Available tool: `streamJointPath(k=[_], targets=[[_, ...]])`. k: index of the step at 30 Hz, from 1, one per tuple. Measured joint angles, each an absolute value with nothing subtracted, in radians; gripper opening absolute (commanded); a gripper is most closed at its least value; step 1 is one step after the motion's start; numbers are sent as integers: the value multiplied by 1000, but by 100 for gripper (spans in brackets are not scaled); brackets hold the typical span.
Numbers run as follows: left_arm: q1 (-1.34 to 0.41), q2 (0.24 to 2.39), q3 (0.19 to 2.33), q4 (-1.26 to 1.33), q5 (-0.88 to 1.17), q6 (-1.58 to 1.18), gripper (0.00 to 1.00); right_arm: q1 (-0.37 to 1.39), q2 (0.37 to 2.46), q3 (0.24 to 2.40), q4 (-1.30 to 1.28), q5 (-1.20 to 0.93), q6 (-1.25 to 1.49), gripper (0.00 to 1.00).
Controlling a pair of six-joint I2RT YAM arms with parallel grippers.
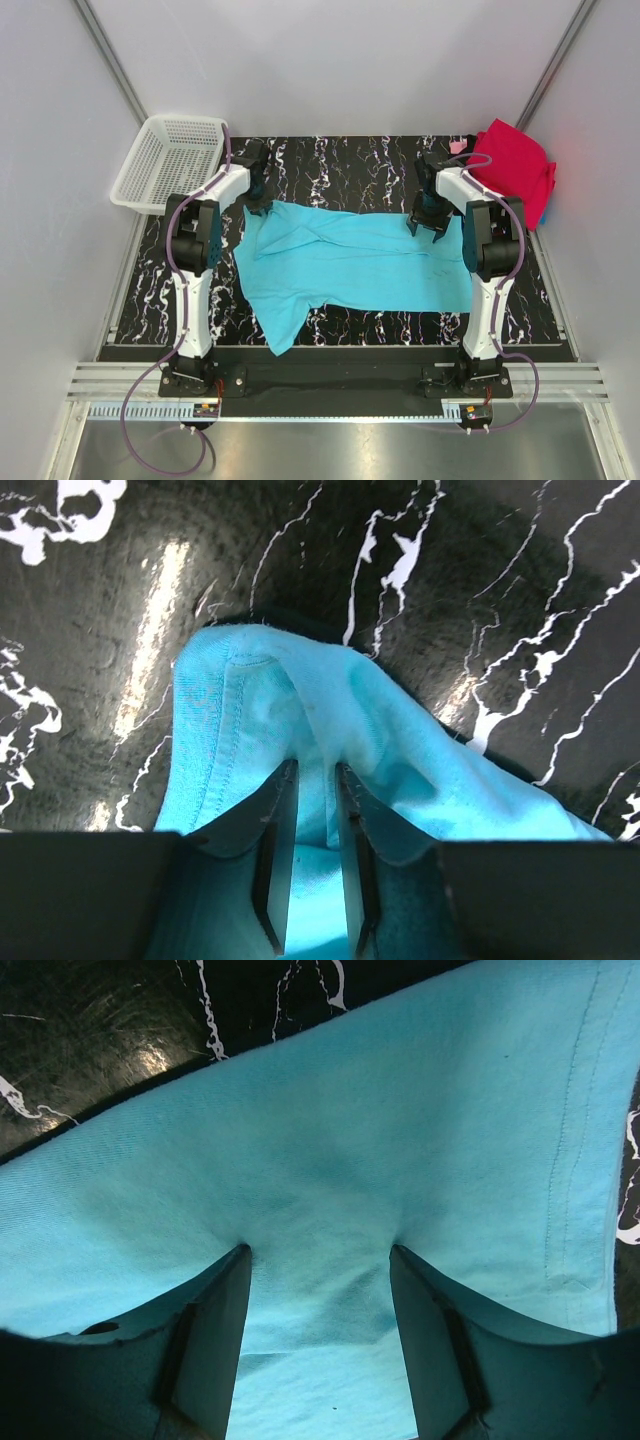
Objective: Fold and stack the t-shirts
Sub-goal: Fold the tshirt
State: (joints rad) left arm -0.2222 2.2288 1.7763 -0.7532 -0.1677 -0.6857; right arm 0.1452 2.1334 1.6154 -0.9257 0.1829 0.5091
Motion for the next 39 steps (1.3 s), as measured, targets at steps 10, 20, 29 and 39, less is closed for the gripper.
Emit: streamJointPath(k=[10, 20, 29, 39], targets=[[-221, 2230, 1771, -717, -162, -685, 24, 145, 2128, 1605, -916, 183, 509, 65], [-221, 2227, 1757, -688, -161, -687, 23, 145, 2125, 1600, -910, 183, 509, 64], [-221, 2198, 1715, -669, -162, -691, 25, 145, 2125, 1600, -910, 183, 509, 65], [-221, 2194, 1713, -658, -161, -691, 27, 145, 2125, 1599, -909, 183, 509, 64]])
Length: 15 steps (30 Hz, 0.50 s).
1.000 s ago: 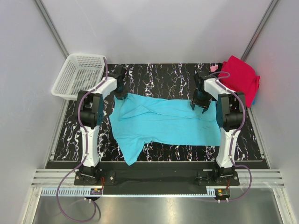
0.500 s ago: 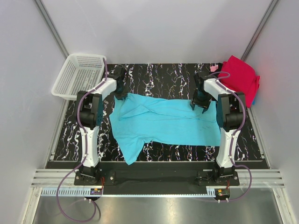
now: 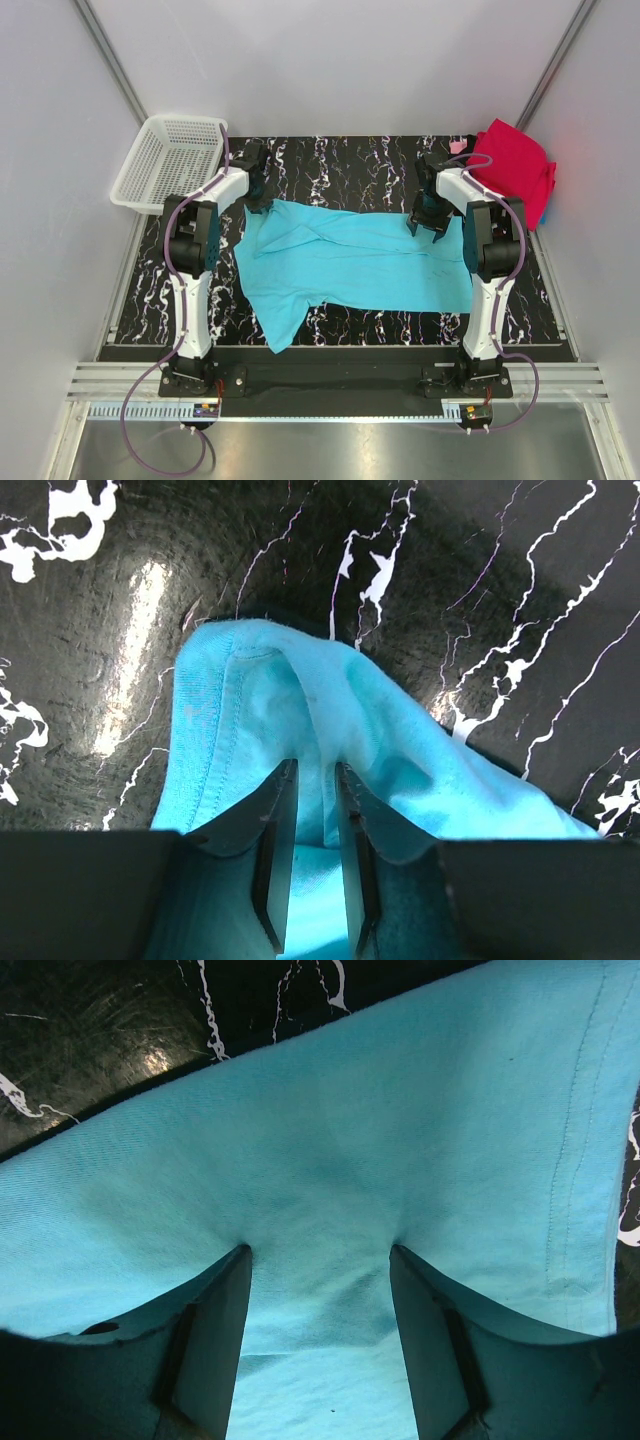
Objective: Fold and stack the t-shirts
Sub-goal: Fold the tshirt
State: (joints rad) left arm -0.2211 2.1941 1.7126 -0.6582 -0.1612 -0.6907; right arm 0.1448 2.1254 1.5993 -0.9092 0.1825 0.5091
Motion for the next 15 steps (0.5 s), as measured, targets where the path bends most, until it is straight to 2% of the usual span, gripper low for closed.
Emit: streamJointPath(k=[8, 15], targets=[[-221, 2194, 1712, -645, -160, -691, 27, 145, 2125, 1599, -909, 182, 509, 65], [-221, 2194, 1712, -630, -153, -694, 15, 145, 2125, 1599, -908, 182, 509, 65]])
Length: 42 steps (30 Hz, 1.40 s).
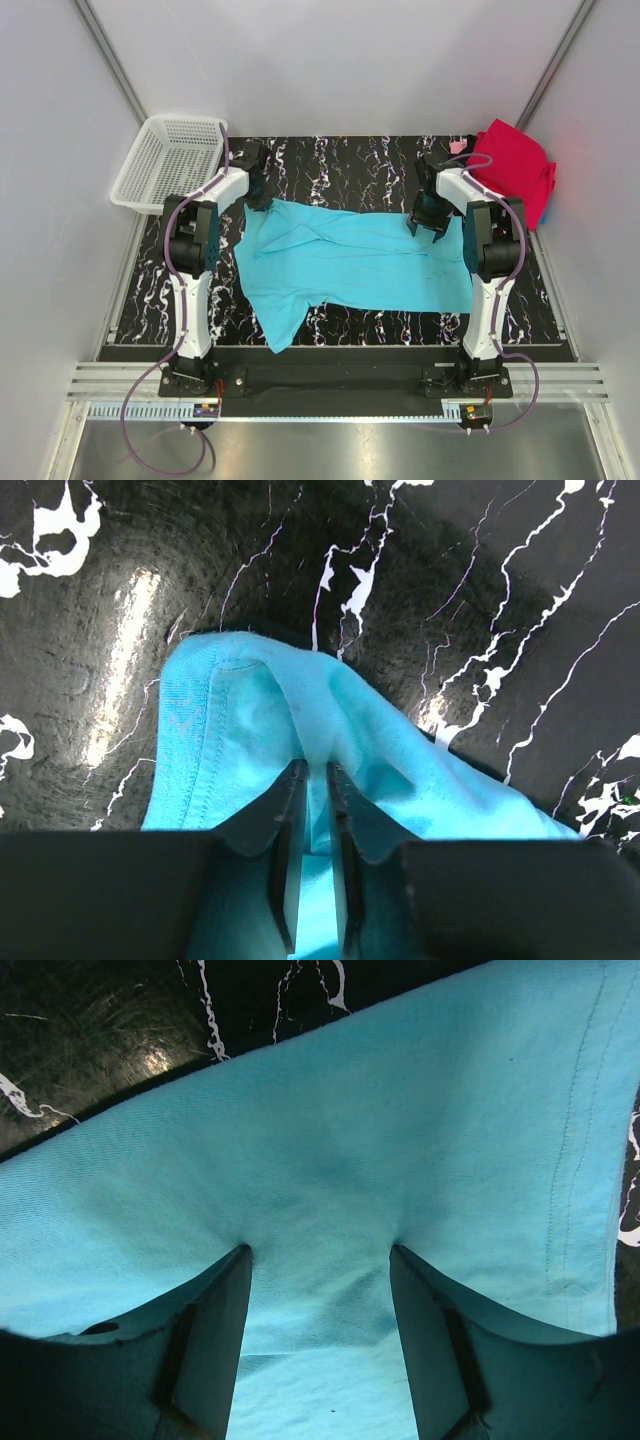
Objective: Fold and stack the t-shirts
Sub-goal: Fold the tshirt
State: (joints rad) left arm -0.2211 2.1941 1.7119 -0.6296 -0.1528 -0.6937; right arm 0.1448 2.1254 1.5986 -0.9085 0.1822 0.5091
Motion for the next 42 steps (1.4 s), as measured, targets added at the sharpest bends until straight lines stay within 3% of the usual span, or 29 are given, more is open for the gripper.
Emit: streamJointPath(k=[7, 29, 31, 32, 33, 34, 37, 42], targets=[[-221, 2194, 1712, -625, -152, -693, 0, 145, 2125, 1599, -908, 182, 509, 65], [-196, 2057, 1666, -646, -315, -690, 0, 145, 2125, 1599, -908, 182, 510, 64], [-194, 2056, 1666, -649, -318, -689, 18, 145, 2125, 1599, -908, 182, 510, 64], [-194, 2057, 1666, -653, -318, -686, 31, 145, 2125, 1599, -908, 182, 510, 64], [-193, 2059, 1666, -657, -316, -684, 51, 145, 2125, 1599, -908, 183, 510, 64], [-192, 2059, 1666, -658, -314, -673, 58, 145, 2125, 1598, -908, 182, 510, 64], [-188, 2070, 1669, -658, -306, -672, 67, 145, 2125, 1597, -907, 183, 509, 64], [-188, 2073, 1642, -643, -299, -675, 68, 145, 2118, 1587, -899, 183, 510, 64]])
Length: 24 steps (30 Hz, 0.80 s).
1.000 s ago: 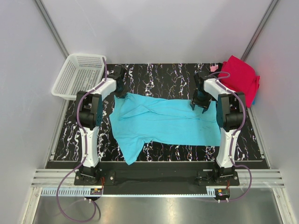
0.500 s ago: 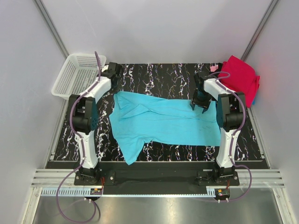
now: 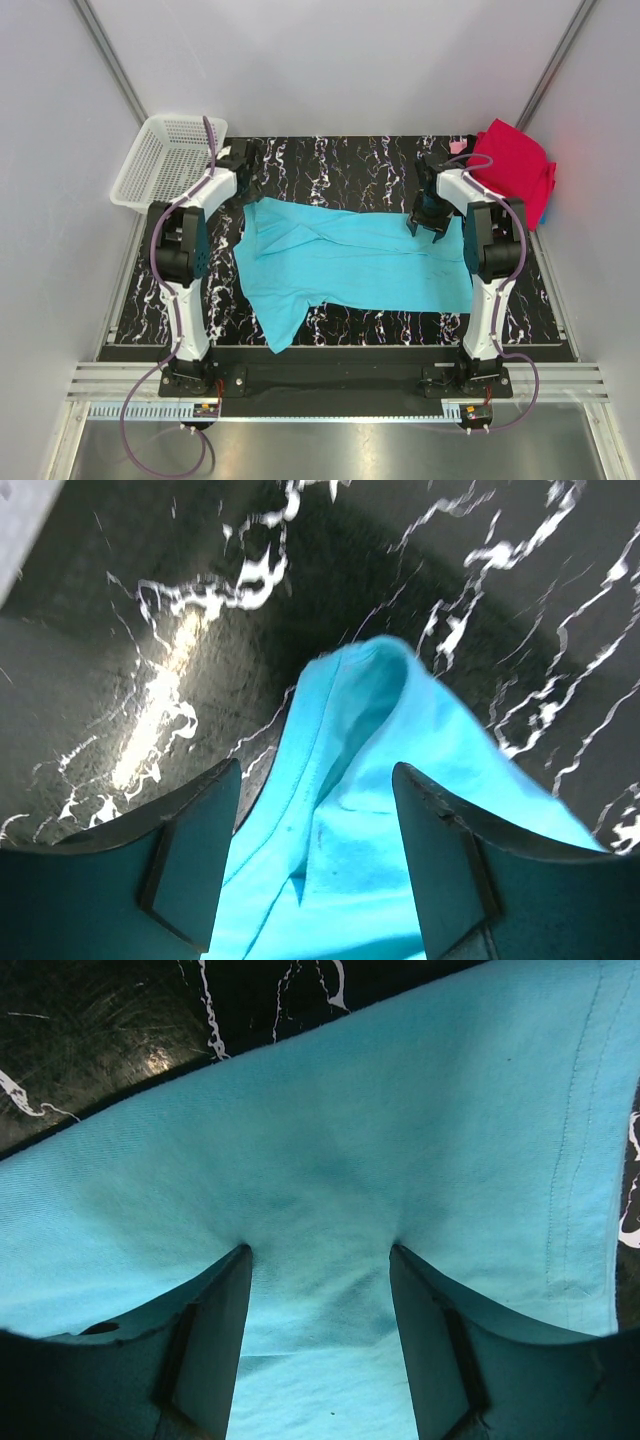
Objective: Fold and stack the t-shirts
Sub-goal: Fold the tshirt
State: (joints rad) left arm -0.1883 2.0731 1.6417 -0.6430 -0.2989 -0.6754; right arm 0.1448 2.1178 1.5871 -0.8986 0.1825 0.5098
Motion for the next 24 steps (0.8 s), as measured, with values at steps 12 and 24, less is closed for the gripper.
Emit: streamJointPath(k=[12, 24], targets=[[-220, 1982, 1495, -557, -19, -636, 68, 153, 2058, 1504, -870, 202, 512, 64], [-353, 1989, 1508, -528, 176, -630, 63, 183, 2020, 1454, -896, 228, 511, 64]])
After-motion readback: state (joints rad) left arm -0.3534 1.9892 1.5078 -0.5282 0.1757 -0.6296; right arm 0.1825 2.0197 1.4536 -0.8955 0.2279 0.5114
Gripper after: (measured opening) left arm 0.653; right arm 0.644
